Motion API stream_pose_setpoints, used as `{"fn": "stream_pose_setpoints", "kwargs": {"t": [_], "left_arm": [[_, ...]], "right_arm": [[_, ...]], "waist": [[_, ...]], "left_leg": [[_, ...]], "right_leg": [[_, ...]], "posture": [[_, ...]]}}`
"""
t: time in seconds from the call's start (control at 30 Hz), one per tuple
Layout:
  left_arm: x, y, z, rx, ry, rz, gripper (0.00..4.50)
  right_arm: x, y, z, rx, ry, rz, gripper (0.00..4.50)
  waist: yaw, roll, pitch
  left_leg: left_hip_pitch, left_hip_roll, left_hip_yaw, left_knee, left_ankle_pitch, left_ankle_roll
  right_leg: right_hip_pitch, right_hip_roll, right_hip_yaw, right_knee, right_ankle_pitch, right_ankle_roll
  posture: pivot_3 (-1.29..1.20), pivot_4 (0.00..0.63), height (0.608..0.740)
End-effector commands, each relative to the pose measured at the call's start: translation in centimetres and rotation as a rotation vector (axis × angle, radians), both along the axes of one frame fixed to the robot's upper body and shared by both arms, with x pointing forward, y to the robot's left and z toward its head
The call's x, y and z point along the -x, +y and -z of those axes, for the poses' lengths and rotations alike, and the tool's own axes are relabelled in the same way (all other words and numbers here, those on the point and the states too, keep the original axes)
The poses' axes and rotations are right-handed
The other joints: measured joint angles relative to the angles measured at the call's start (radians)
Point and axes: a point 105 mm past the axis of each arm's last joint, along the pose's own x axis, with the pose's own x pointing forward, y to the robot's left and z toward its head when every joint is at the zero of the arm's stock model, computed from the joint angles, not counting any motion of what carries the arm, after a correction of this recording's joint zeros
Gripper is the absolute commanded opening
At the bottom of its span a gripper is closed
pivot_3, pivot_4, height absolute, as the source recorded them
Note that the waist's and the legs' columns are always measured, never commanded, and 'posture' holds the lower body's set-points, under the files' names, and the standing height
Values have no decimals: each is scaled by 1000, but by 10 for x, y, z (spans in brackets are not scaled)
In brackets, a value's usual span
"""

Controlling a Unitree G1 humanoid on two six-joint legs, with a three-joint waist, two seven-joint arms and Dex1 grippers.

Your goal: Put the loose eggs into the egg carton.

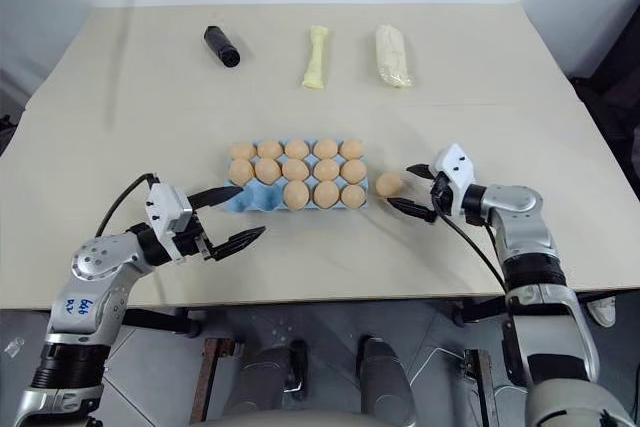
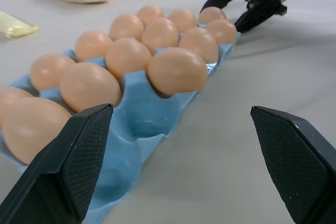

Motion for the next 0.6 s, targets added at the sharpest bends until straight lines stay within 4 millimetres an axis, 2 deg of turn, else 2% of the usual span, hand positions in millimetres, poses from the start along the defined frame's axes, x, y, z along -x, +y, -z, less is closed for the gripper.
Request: {"fn": "stream_pose_setpoints", "kwargs": {"t": [0.03,0.13,0.23,0.3,0.47,0.53,0.6], "left_arm": [[2,3,-14,7,-48,-10,4500],[1,4,-14,6,-51,-16,4500],[1,5,-14,7,-53,-22,4500],[1,5,-14,8,-54,-27,4500],[1,9,-12,9,-50,-46,4500],[1,14,-10,15,-45,-67,4500],[4,23,-7,-13,-46,-92,4500]], "right_arm": [[-3,11,-7,-4,-39,-52,4460],[-5,16,-8,-14,-42,-71,3842],[-5,14,-9,-16,-51,-73,2810],[-5,10,-13,-20,-58,-60,2360],[-3,-3,-30,-8,-110,-49,2320],[0,-3,-42,-15,-126,-65,2320],[5,5,-53,-20,-138,-107,2320]], "waist": [[-1,0,0],[0,0,0],[1,0,0],[0,0,0],[0,0,0],[0,0,0],[-3,0,0]], "left_leg": [[0,0,0,0,0,0],[0,0,0,-1,0,0],[0,0,0,-2,0,0],[0,0,0,-2,0,0],[0,0,1,-3,0,0],[0,0,1,-4,0,0],[0,0,1,-4,0,-1]], "right_leg": [[0,0,0,0,0,0],[0,0,0,0,0,0],[0,-1,-2,0,0,0],[0,-2,-3,-1,0,1],[-1,-2,-4,-1,0,1],[-1,-3,-4,-1,0,1],[-2,-3,-5,-1,0,0]], "posture": [[0,150,740],[0,150,740],[0,150,740],[0,150,740],[0,150,740],[0,150,740],[0,150,740]]}}
